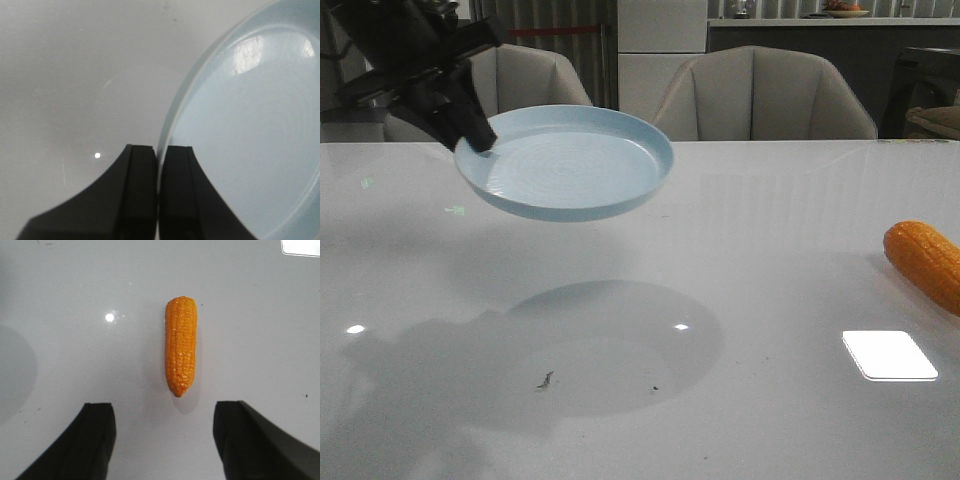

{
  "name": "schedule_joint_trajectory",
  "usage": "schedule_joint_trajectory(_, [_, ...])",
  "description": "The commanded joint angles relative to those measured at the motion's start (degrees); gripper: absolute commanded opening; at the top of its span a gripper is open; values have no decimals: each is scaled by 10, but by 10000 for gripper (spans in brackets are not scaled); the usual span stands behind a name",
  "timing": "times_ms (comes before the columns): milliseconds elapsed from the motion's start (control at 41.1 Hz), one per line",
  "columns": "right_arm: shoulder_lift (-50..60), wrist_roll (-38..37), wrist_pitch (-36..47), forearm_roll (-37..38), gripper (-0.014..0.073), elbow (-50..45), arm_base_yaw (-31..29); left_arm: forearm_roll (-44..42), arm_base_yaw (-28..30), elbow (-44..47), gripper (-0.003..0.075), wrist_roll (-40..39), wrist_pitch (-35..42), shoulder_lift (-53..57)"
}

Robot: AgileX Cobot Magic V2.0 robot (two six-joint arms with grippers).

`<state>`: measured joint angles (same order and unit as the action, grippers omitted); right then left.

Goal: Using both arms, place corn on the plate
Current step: 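Carry the plate with the left gripper toward the table center and lower it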

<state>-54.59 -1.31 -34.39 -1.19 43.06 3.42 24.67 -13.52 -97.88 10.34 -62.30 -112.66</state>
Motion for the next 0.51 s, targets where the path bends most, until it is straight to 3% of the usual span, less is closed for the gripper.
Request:
schedule_joint_trajectory(0, [6, -1, 34, 2, 530, 20, -3, 24, -25, -20, 96, 2, 14, 21])
schedule_joint_trajectory(487, [6, -1, 14, 2, 530, 20, -3, 15, -57, -20, 96, 2, -20, -71])
